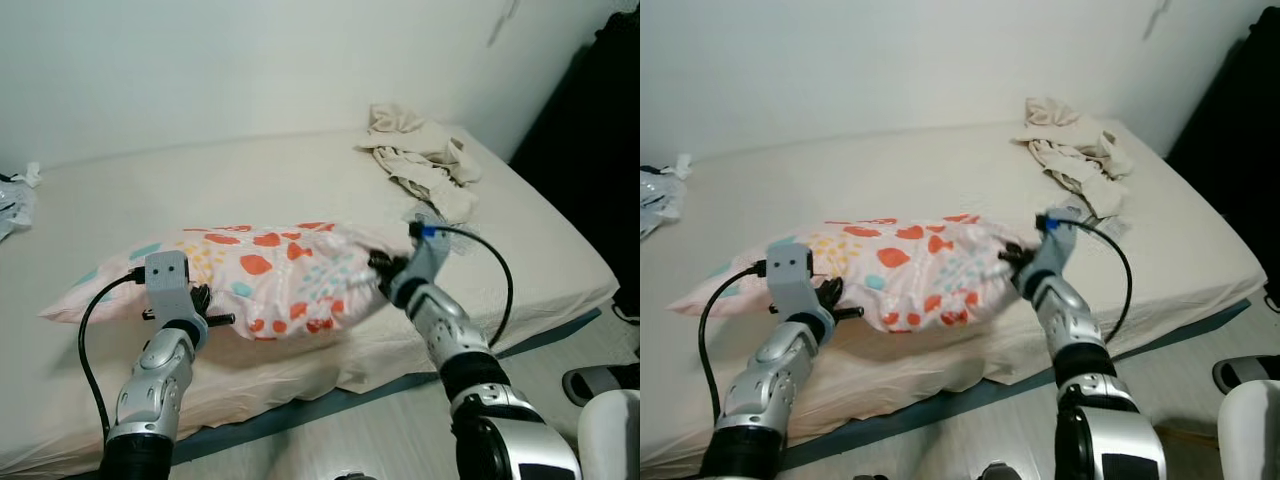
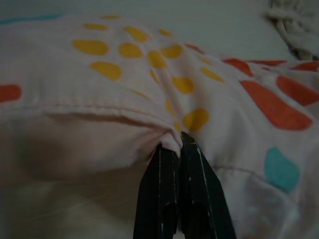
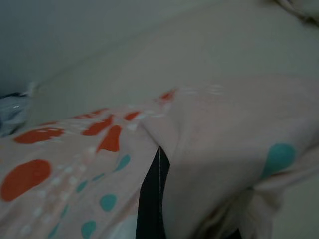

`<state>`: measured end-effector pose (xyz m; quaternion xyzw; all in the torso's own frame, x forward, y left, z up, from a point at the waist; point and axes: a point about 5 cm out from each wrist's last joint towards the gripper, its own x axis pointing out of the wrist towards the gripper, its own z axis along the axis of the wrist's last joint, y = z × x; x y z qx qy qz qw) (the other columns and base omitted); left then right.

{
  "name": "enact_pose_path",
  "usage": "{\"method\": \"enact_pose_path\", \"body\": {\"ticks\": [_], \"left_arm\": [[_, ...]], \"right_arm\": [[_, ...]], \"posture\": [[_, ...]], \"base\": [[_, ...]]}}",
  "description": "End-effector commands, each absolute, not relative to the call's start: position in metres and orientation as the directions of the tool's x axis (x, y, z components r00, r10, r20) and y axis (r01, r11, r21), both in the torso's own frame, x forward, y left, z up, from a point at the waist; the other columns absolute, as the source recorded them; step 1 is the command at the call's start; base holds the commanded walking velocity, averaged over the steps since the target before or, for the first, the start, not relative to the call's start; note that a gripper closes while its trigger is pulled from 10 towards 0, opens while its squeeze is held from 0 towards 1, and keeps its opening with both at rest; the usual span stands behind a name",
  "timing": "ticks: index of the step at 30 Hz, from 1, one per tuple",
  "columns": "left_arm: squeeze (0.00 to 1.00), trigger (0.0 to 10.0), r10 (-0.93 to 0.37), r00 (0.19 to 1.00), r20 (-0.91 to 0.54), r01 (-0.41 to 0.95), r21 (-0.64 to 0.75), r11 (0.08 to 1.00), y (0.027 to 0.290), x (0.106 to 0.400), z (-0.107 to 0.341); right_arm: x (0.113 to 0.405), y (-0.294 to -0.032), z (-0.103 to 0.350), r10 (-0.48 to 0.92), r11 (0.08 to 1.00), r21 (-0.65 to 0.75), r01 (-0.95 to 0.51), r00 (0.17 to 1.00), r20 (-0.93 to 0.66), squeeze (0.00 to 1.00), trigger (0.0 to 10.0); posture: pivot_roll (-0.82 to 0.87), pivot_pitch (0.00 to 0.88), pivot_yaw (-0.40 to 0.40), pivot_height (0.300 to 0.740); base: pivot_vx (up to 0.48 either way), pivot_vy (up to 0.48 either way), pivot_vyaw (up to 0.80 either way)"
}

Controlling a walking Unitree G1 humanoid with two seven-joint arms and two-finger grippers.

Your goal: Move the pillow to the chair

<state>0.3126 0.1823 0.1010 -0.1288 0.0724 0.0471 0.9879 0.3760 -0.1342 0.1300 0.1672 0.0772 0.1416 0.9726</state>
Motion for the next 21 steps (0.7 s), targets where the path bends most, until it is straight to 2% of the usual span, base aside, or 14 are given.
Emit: {"method": "enact_pose_path", "body": {"ticks": [1,2,3,7,8,10,11,13,17,21], "left_arm": [[0.00,4.8,0.080,0.989,-0.123,-0.112,-0.282,0.953,0.177,0.314,0.105],[0.00,4.8,0.080,0.989,-0.123,-0.112,-0.282,0.953,0.177,0.314,0.105],[0.00,10.0,0.053,0.991,-0.121,-0.083,-0.257,0.963,0.175,0.312,0.105],[0.00,10.0,0.057,0.988,-0.146,-0.086,-0.204,0.975,0.174,0.309,0.102],[0.00,10.0,0.057,0.986,-0.155,-0.082,-0.158,0.984,0.174,0.308,0.099],[0.00,10.0,0.057,0.986,-0.155,-0.082,-0.158,0.984,0.174,0.308,0.099],[0.00,10.0,0.062,0.983,-0.175,-0.083,-0.118,0.990,0.173,0.306,0.095],[0.00,10.0,0.062,0.983,-0.175,-0.083,-0.118,0.990,0.173,0.306,0.095],[0.00,10.0,0.025,0.980,-0.197,-0.032,-0.035,0.999,0.165,0.302,0.088],[0.00,10.0,0.032,0.982,-0.185,-0.042,-0.051,0.998,0.163,0.301,0.087]], "right_arm": [[0.374,-0.123,0.137,0.351,0.897,0.305,-0.321,0.935,-0.049,0.00,0.0],[0.374,-0.123,0.137,0.351,0.897,0.305,-0.321,0.935,-0.049,0.00,0.0],[0.371,-0.117,0.136,0.366,0.904,0.253,-0.346,0.930,-0.037,0.00,0.0],[0.368,-0.113,0.135,0.375,0.910,0.200,-0.362,0.927,-0.028,0.00,0.0],[0.365,-0.111,0.132,0.373,0.919,0.152,-0.365,0.928,-0.027,0.00,0.0],[0.365,-0.111,0.132,0.373,0.919,0.152,-0.365,0.928,-0.027,0.00,0.0],[0.362,-0.112,0.127,0.348,0.936,0.077,-0.344,0.937,-0.032,0.00,10.0],[0.362,-0.112,0.127,0.348,0.936,0.077,-0.344,0.937,-0.032,0.00,10.0],[0.356,-0.119,0.115,0.302,0.953,-0.017,-0.303,0.952,-0.048,0.00,10.0],[0.353,-0.119,0.115,0.313,0.950,-0.011,-0.313,0.949,-0.032,0.00,10.0]], "posture": [[-0.04,0.064,-0.090,0.740],[-0.04,0.064,-0.090,0.740],[-0.03,0.058,-0.085,0.740],[-0.04,0.057,-0.084,0.740],[-0.03,0.054,-0.085,0.740],[-0.03,0.054,-0.085,0.740],[-0.03,0.050,-0.085,0.740],[-0.03,0.050,-0.085,0.740],[-0.02,0.032,-0.079,0.740],[-0.02,0.028,-0.074,0.740]], "base": [[0.000,0.000,0.00],[0.000,0.000,0.00],[0.000,0.000,0.00],[0.000,0.000,0.00],[0.000,0.000,0.00],[0.000,0.000,0.00],[0.000,0.000,0.00],[0.000,0.000,0.00],[0.000,0.000,0.00],[0.000,0.000,0.00]]}}
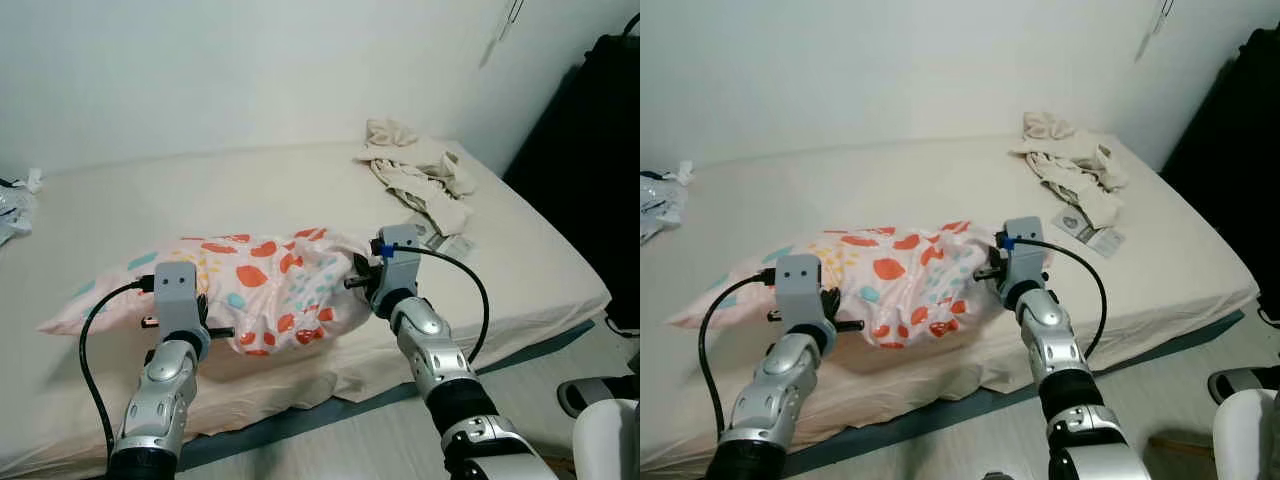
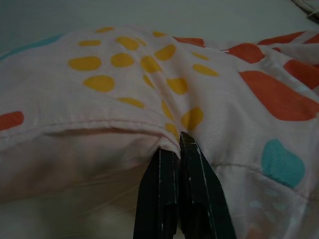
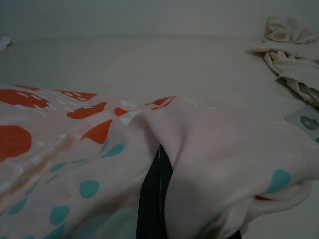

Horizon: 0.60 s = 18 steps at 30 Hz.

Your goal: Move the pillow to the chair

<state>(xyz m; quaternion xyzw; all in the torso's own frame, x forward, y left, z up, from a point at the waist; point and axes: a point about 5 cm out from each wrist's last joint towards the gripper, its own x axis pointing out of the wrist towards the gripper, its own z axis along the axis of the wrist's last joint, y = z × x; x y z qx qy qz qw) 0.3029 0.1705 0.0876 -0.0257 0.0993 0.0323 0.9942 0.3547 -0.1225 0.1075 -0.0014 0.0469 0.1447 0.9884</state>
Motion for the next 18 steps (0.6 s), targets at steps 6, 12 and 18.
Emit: {"method": "enact_pose_path", "body": {"ticks": [6,12,18], "left_arm": [[0.00,10.0,0.034,0.981,-0.191,-0.052,-0.086,0.995,0.162,0.300,0.086],[0.00,10.0,-0.037,0.988,-0.148,0.023,-0.095,0.995,0.153,0.300,0.094],[0.00,10.0,-0.024,0.995,-0.100,0.021,-0.025,0.999,0.152,0.302,0.102]], "right_arm": [[0.351,-0.119,0.117,0.316,0.949,-0.001,-0.316,0.949,-0.011,0.00,10.0],[0.348,-0.119,0.115,0.304,0.953,-0.004,-0.304,0.953,-0.005,0.00,10.0],[0.351,-0.121,0.118,0.280,0.960,-0.018,-0.280,0.960,0.003,0.00,10.0]], "posture": [[-0.02,0.028,-0.071,0.740],[-0.02,0.031,-0.075,0.740],[-0.02,0.040,-0.072,0.740]], "base": [[0.000,0.000,0.00],[0.000,0.000,0.00],[0.000,0.000,0.00]]}}
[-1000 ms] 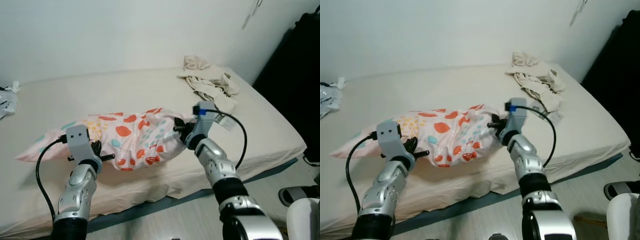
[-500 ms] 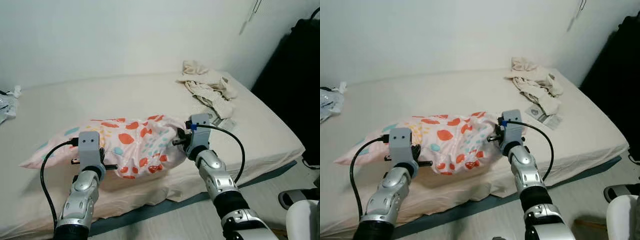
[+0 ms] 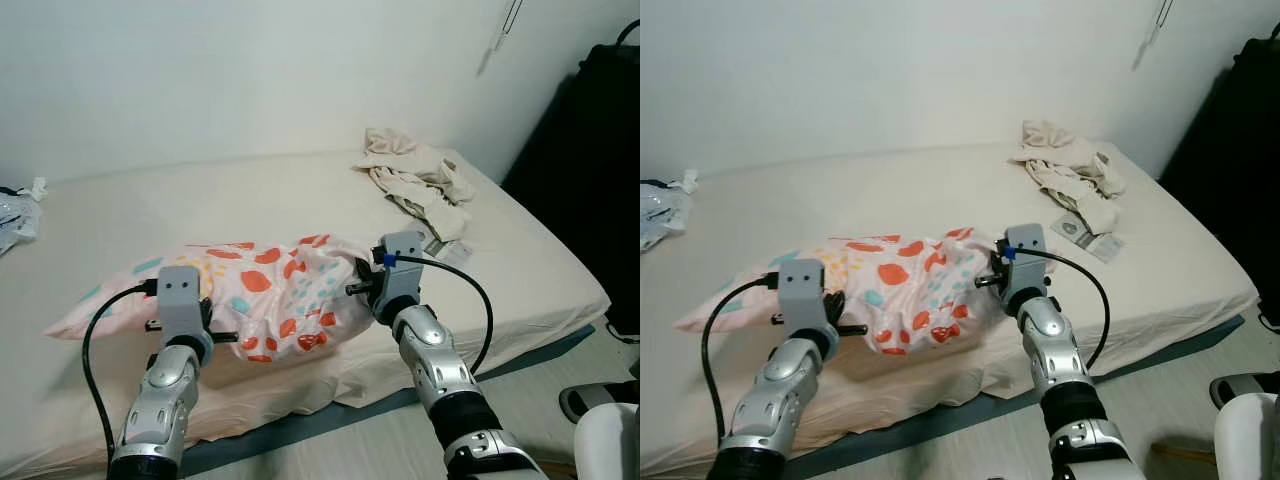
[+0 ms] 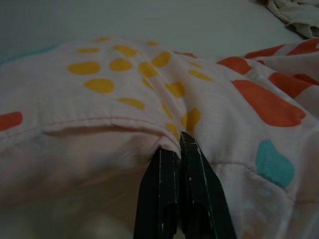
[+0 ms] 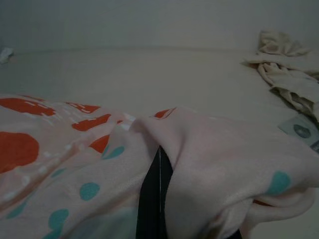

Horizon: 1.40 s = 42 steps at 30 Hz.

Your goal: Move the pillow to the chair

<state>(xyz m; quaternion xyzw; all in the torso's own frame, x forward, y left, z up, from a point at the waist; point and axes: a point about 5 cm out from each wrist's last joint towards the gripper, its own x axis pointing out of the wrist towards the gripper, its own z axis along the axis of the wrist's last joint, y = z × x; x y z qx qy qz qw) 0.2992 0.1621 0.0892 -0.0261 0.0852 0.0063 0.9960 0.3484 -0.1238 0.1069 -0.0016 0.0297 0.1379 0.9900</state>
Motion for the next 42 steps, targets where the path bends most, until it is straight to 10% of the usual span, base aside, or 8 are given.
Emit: {"method": "enact_pose_path", "body": {"ticks": [1,15,42], "left_arm": [[0.00,10.0,-0.014,0.994,-0.107,0.014,-0.007,1.000,0.1528,0.3020,0.1010],[0.00,10.0,-0.010,0.993,-0.114,0.013,0.021,1.000,0.1516,0.3030,0.1017],[0.00,10.0,-0.028,0.994,-0.110,0.035,0.061,0.998,0.1489,0.3036,0.1032]], "right_arm": [[0.3517,-0.1216,0.1181,0.277,0.961,-0.022,-0.277,0.961,0.003,0.00,10.0],[0.3532,-0.1268,0.1187,0.232,0.972,-0.036,-0.232,0.973,-0.004,0.00,10.0],[0.3540,-0.1311,0.1182,0.206,0.975,-0.088,-0.206,0.979,-0.009,0.00,10.0]], "posture": [[-0.02,0.040,-0.072,0.740],[-0.02,0.040,-0.071,0.740],[-0.02,0.050,-0.067,0.740]], "base": [[0.000,0.000,0.00],[0.000,0.000,0.00],[0.000,0.000,0.80]]}}
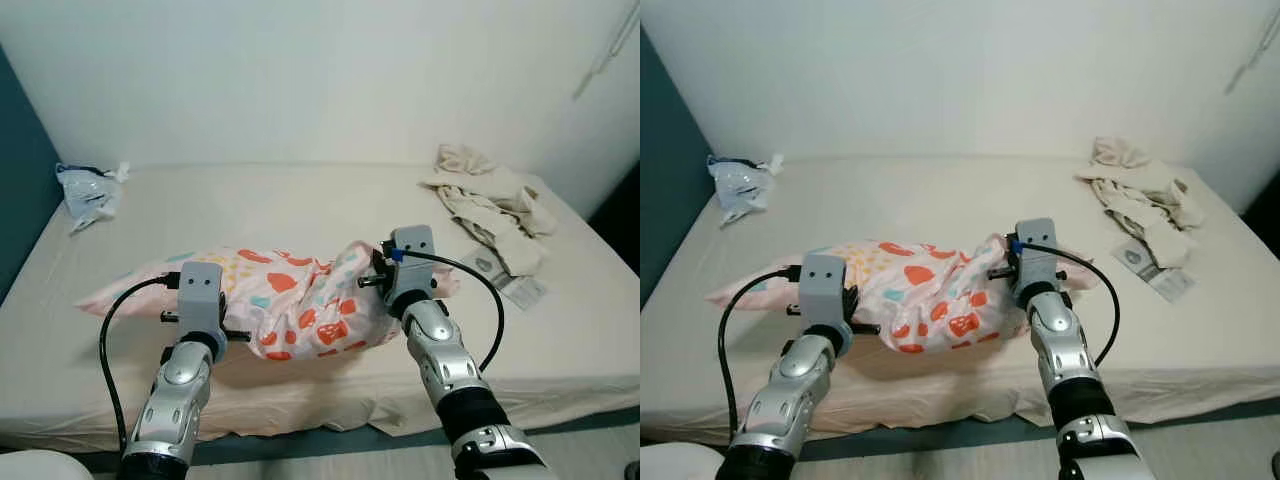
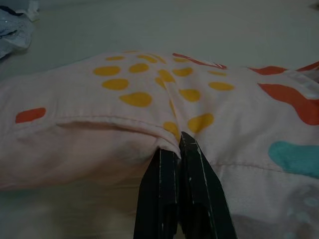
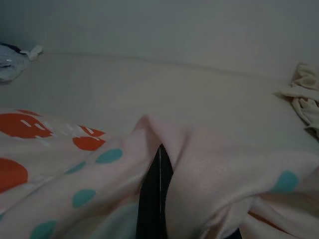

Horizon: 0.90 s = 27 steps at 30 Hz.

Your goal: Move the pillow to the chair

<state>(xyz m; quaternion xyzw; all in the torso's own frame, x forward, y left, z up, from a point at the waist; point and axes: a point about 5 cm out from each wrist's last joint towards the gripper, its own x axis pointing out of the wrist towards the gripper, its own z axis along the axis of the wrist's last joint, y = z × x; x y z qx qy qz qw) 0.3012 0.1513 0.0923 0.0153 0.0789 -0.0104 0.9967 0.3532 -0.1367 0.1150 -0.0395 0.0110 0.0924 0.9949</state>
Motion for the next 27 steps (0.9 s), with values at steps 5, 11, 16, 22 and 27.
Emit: {"method": "enact_pose_path", "body": {"ticks": [5,11,16,22,27], "left_arm": [[0.00,10.0,-0.033,0.992,-0.118,0.041,0.067,0.997,0.1491,0.3031,0.1025],[0.00,10.0,-0.038,0.990,-0.135,0.050,0.085,0.995,0.1486,0.3029,0.1003],[0.00,10.0,-0.048,0.988,-0.150,0.062,0.091,0.994,0.1492,0.3010,0.0984],[0.00,10.0,-0.059,0.985,-0.164,0.075,0.095,0.993,0.1493,0.3007,0.0963],[0.00,10.0,-0.062,0.984,-0.167,0.078,0.095,0.992,0.1488,0.3016,0.0960]], "right_arm": [[0.3531,-0.1325,0.1164,0.197,0.977,-0.081,-0.198,0.980,-0.013,0.00,10.0],[0.3524,-0.1335,0.1149,0.188,0.979,-0.074,-0.189,0.982,-0.018,0.00,10.0],[0.3500,-0.1340,0.1119,0.179,0.981,-0.069,-0.180,0.984,-0.023,0.00,10.0],[0.3478,-0.1354,0.1091,0.169,0.983,-0.065,-0.170,0.985,-0.028,0.00,10.0],[0.3474,-0.1366,0.1086,0.162,0.985,-0.060,-0.164,0.986,-0.028,0.00,10.0]], "posture": [[-0.02,0.053,-0.063,0.740],[-0.01,0.064,-0.051,0.740],[-0.01,0.070,-0.038,0.740],[-0.02,0.069,-0.027,0.740],[-0.02,0.065,-0.026,0.740]], "base": [[0.000,0.000,0.80],[0.000,0.000,0.80],[0.000,0.000,0.80],[0.000,0.000,0.80],[0.000,0.000,0.80]]}}
